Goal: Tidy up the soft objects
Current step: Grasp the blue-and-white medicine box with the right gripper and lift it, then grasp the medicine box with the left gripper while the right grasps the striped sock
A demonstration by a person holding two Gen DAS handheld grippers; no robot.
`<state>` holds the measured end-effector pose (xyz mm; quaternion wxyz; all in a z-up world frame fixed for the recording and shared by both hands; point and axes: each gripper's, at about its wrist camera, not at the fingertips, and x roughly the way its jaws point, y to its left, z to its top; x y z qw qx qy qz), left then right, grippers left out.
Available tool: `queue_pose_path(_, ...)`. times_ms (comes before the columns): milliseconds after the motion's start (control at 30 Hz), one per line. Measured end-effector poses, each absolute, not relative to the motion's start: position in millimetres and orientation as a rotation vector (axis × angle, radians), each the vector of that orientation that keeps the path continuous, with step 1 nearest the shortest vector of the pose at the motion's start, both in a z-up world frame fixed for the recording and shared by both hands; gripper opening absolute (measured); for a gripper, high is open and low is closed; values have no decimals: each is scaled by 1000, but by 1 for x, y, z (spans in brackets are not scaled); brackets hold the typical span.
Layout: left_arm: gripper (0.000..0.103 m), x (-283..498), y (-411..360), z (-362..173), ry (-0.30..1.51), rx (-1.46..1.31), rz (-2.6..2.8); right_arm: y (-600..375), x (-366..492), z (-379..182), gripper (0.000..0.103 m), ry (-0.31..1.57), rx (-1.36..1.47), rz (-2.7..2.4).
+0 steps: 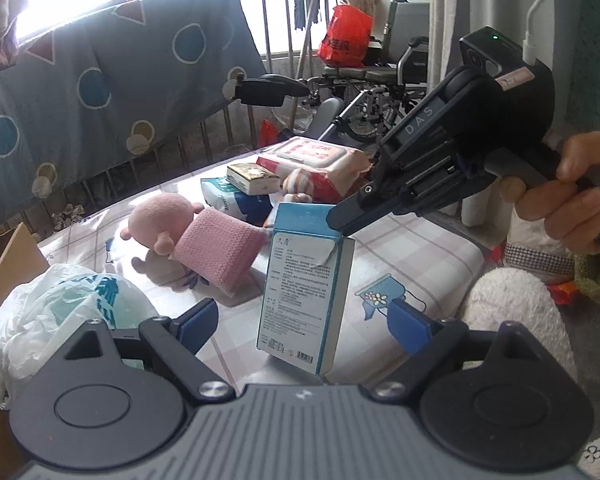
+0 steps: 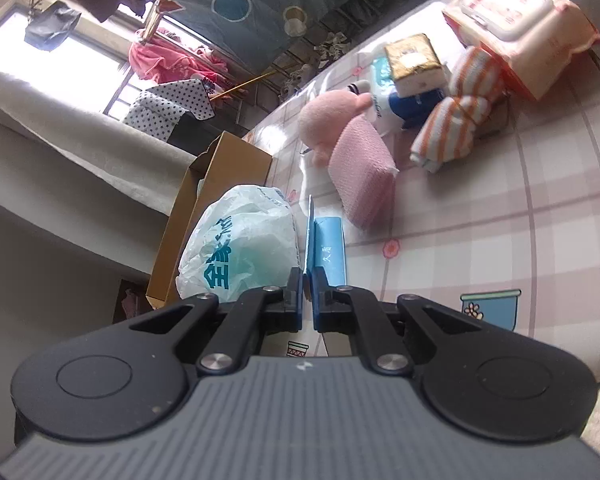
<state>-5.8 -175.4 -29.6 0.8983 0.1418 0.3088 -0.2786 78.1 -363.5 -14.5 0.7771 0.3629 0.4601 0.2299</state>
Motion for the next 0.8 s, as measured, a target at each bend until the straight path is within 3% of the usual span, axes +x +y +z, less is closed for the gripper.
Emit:
queue_pose_path(300,93,9,-203,-61,725,385,-612,-407,78,-79,9,1084,936,417)
queue_pose_path(367,93,12,-211,-67,733,419,-608,-414,83,-90,15,1101,943,401)
queue_pose_path(433,93,19,-222,-73,741,461,-601,-419,86,-98,32,1099,951,401)
queue_pose_path(533,93,32,-236,-80,759,500,-598,-423,89,-103,45,1083,950,416)
queue_pose_path(800,92,68,-262,-104,845,557,-600,-436,101,-108,51,1014,975,466)
